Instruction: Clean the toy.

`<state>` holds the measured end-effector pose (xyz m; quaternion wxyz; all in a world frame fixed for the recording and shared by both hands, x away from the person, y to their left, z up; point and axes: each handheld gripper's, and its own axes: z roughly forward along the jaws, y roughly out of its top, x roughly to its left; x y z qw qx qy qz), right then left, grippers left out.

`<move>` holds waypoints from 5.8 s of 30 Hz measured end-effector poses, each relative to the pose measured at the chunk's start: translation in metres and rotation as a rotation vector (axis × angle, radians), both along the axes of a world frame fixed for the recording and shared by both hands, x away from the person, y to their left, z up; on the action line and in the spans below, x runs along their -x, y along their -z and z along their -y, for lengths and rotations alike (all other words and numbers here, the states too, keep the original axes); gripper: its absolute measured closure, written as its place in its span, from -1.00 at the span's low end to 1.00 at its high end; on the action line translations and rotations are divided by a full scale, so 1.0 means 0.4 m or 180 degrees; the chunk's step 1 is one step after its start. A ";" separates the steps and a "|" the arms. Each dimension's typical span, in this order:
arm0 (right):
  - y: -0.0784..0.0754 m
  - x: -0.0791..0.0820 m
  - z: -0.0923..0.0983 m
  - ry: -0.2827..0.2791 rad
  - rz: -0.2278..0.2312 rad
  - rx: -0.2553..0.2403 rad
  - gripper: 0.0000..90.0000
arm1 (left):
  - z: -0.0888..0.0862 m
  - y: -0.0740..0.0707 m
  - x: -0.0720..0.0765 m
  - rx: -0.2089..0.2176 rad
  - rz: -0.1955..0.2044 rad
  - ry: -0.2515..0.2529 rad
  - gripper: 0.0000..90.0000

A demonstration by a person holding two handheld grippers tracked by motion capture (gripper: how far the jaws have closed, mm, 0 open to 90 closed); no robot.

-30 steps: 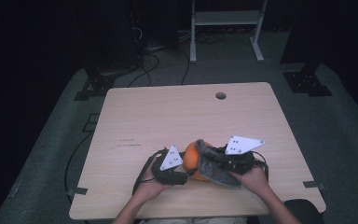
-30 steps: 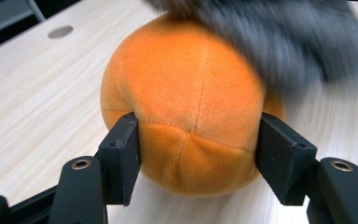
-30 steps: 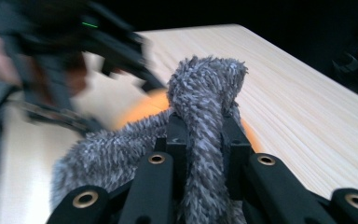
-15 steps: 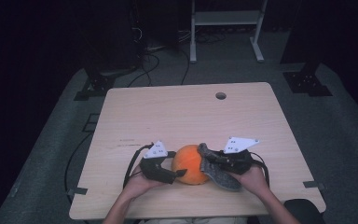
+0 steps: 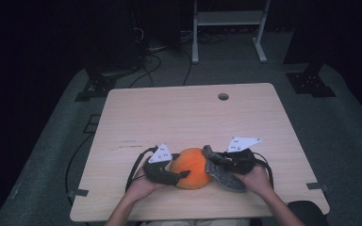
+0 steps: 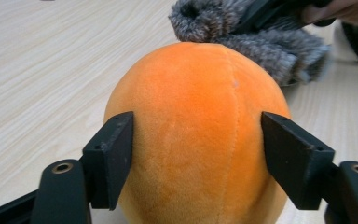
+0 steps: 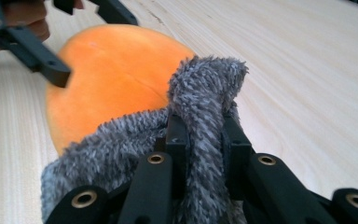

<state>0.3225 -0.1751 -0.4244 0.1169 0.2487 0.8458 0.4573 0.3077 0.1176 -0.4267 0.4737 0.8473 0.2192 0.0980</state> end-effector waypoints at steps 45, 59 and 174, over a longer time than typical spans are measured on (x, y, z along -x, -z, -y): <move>0.013 0.002 -0.023 -0.0073 -0.0074 0.0101 0.69 | -0.005 0.001 -0.002 0.0101 0.0035 -0.0111 -0.34; 0.011 -0.005 -0.019 -0.0050 -0.0127 -0.0206 0.69 | -0.001 -0.001 0.002 0.0098 0.0066 -0.0062 -0.34; -0.007 0.026 -0.038 -0.0126 0.0118 -0.0522 0.71 | -0.002 -0.010 0.005 0.0222 0.0020 -0.0143 -0.48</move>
